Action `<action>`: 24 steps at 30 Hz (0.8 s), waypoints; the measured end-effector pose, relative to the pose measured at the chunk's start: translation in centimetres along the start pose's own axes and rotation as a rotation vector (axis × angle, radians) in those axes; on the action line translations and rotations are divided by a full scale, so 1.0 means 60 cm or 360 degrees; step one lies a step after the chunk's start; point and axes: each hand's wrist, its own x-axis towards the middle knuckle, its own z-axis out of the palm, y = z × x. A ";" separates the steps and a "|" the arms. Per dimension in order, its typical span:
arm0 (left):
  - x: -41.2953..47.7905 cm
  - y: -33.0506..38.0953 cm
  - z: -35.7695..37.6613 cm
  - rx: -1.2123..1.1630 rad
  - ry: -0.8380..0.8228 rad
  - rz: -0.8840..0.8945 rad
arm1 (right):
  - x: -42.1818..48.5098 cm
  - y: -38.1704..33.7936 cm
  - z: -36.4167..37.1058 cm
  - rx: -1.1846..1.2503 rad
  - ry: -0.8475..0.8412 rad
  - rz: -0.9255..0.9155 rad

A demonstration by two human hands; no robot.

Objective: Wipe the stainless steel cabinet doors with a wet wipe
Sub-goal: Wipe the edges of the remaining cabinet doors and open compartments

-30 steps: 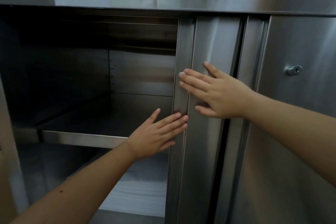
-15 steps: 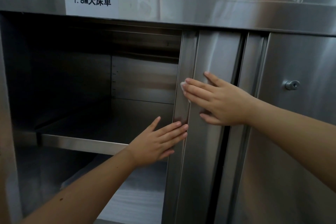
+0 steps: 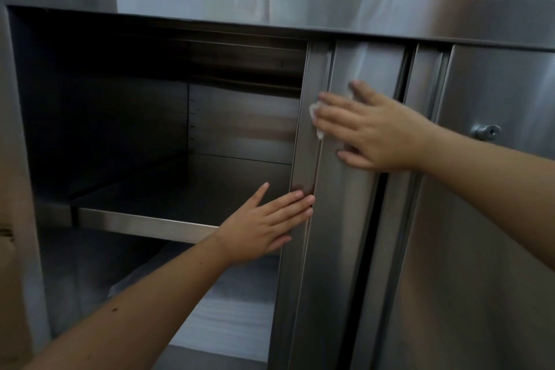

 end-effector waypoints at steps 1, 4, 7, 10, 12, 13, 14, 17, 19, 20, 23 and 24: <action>-0.001 0.001 0.001 0.0007 -0.0006 -0.0004 | 0.004 0.007 -0.002 0.0007 -0.0028 0.0043; -0.004 0.009 -0.001 0.0012 -0.0026 -0.0012 | -0.002 -0.032 0.007 0.0054 -0.0016 0.0073; -0.017 0.016 0.002 0.0057 -0.0029 -0.0009 | -0.030 -0.115 0.028 0.0130 -0.0042 -0.0056; -0.042 0.024 0.005 0.0036 -0.0059 0.0023 | -0.042 -0.140 0.037 0.0143 -0.0033 -0.0139; -0.059 0.025 0.007 0.0007 -0.0076 0.0057 | -0.035 -0.118 0.039 0.0088 0.0017 -0.0183; -0.065 0.026 0.008 -0.0004 -0.0082 0.0066 | -0.030 -0.101 0.038 0.0058 0.0027 -0.0167; -0.068 0.027 0.009 -0.0005 -0.0087 0.0066 | -0.024 -0.084 0.037 0.0041 0.0027 -0.0126; -0.071 0.036 0.014 0.0020 -0.0079 0.0038 | -0.016 -0.067 0.033 0.0002 -0.0019 0.0040; -0.071 0.042 0.018 0.0049 -0.0060 0.0010 | -0.022 -0.098 0.038 -0.0036 -0.0023 0.0094; -0.073 0.043 0.020 0.0073 -0.0053 0.0002 | -0.030 -0.122 0.042 -0.0024 -0.0015 0.0089; -0.076 0.041 0.026 0.0202 -0.0029 0.0021 | -0.056 -0.193 0.052 0.0099 0.0008 -0.0015; -0.078 0.040 0.027 0.0232 -0.0032 0.0030 | -0.061 -0.207 0.053 0.0135 0.0013 -0.0049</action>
